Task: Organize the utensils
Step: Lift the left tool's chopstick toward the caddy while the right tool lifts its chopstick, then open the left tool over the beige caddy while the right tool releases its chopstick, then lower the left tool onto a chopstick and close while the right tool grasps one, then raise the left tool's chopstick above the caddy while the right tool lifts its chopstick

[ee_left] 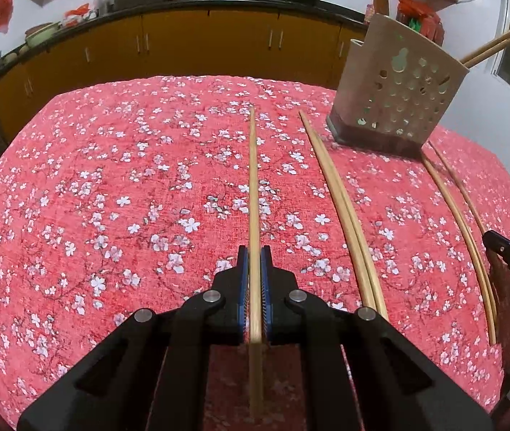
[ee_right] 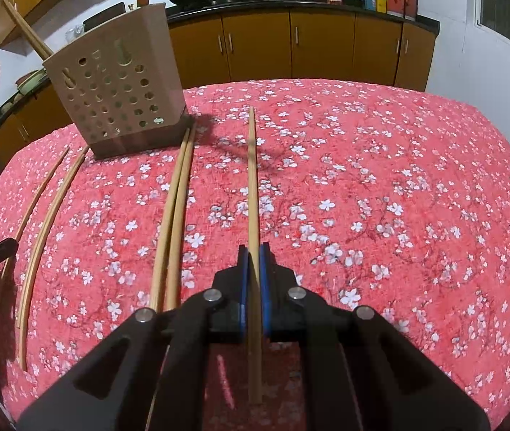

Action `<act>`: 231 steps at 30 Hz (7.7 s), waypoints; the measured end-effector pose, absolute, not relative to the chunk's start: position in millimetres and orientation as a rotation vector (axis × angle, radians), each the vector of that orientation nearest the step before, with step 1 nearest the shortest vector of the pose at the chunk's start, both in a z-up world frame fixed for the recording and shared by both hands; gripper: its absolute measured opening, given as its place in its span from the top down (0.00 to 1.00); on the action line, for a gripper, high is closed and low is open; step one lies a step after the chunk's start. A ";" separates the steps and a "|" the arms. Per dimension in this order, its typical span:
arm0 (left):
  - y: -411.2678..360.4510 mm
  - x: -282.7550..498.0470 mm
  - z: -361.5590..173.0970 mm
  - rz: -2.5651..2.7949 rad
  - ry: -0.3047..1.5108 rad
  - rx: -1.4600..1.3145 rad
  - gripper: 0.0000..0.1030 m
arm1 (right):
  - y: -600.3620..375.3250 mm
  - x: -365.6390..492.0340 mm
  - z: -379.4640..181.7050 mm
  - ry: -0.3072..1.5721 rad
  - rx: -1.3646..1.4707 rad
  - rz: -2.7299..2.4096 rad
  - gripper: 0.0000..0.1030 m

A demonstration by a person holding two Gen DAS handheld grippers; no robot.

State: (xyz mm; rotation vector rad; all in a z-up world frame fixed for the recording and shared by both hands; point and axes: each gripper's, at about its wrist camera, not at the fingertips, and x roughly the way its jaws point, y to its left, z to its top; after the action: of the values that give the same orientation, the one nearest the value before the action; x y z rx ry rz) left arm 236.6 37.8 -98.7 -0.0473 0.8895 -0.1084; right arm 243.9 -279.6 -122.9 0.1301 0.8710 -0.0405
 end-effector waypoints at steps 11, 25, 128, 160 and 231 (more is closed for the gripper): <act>40.0 234.1 -97.6 -0.114 0.890 -0.077 0.92 | -280.9 242.4 -123.1 0.873 0.143 -0.033 0.92; 36.6 226.7 -95.5 -0.106 0.891 -0.087 0.92 | -278.7 235.1 -122.2 0.876 0.137 -0.042 0.91; 4.4 240.7 122.7 -0.163 0.249 -0.244 0.69 | -266.8 222.1 106.5 0.275 0.238 0.122 0.80; 10.8 212.5 -85.5 -0.220 0.916 -0.128 0.70 | -251.7 232.6 -115.5 0.908 0.091 0.014 0.92; 29.0 230.0 -97.5 -0.144 0.896 -0.066 0.91 | -285.2 244.4 -121.6 0.869 0.159 -0.040 0.91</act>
State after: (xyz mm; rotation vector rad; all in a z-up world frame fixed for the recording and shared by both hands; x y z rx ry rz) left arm 230.0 29.0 -97.5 -0.0661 0.8960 -0.1437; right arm 244.4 -285.2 -121.6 0.1589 0.8686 -0.0399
